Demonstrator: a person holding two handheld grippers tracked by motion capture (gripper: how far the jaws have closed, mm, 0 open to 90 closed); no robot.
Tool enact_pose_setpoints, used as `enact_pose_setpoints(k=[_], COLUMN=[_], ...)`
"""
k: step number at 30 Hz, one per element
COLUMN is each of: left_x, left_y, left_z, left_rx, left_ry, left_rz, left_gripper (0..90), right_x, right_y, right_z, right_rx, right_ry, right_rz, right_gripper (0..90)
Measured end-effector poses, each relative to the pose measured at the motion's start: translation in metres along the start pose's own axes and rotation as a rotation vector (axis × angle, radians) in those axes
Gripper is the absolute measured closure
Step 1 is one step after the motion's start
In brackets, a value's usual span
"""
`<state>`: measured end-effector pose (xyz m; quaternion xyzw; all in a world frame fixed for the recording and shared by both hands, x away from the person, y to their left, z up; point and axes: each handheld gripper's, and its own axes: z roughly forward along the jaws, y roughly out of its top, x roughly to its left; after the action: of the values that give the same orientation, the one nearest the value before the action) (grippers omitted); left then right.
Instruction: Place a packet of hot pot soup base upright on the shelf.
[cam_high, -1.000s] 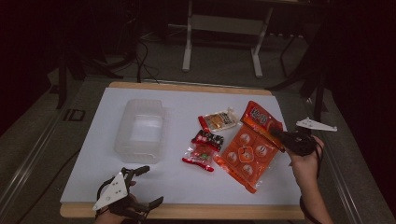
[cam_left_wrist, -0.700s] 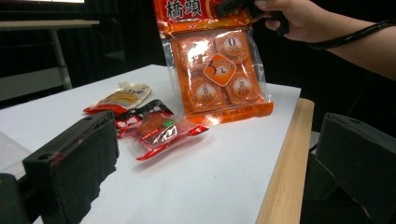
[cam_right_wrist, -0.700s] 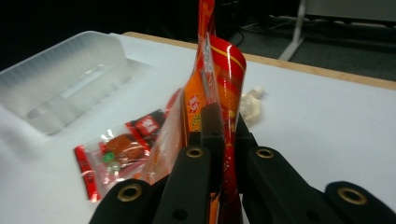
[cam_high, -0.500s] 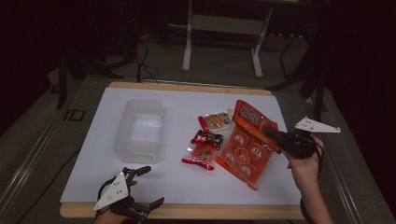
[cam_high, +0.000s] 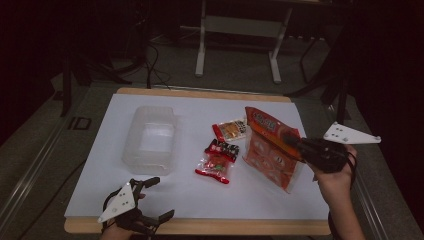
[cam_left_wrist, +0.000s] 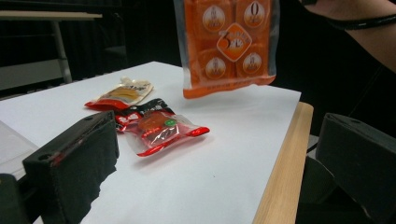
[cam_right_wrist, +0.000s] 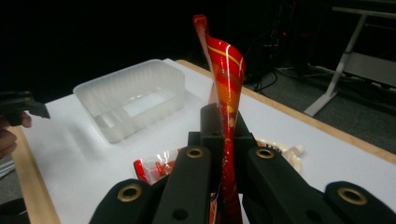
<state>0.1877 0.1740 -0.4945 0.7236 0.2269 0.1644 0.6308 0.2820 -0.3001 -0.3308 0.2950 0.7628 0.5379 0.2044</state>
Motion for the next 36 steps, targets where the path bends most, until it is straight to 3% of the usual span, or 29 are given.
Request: enact_pose_setpoints(k=[10, 15, 19, 24, 28, 36], left_x=[0.005, 0.007, 0.012, 0.016, 0.017, 0.022], left_y=[0.016, 0.024, 0.040, 0.055, 0.063, 0.081], left_z=[-0.004, -0.007, -0.007, -0.002, 0.004, 0.018], left_rx=[0.015, 0.025, 0.018, 0.041, 0.032, 0.022], left_ry=[0.016, 0.003, -0.012, -0.032, -0.057, -0.080], left_rz=[-0.041, -0.028, -0.008, -0.019, -0.032, -0.013], left_gripper=[0.0, 0.0, 0.0, 0.0, 0.0, 0.0], right_x=[0.006, 0.012, 0.017, 0.024, 0.030, 0.042], right_y=[0.025, 0.034, 0.042, 0.050, 0.055, 0.066], right_z=[-0.014, -0.018, -0.019, -0.019, -0.020, -0.019], right_rx=[-0.044, -0.063, -0.068, -0.077, -0.091, -0.109], right_ry=[0.031, 0.061, 0.092, 0.124, 0.158, 0.207], right_rz=[-0.026, -0.035, -0.046, -0.060, -0.066, -0.087], right_gripper=[90.0, 90.0, 90.0, 90.0, 90.0, 90.0])
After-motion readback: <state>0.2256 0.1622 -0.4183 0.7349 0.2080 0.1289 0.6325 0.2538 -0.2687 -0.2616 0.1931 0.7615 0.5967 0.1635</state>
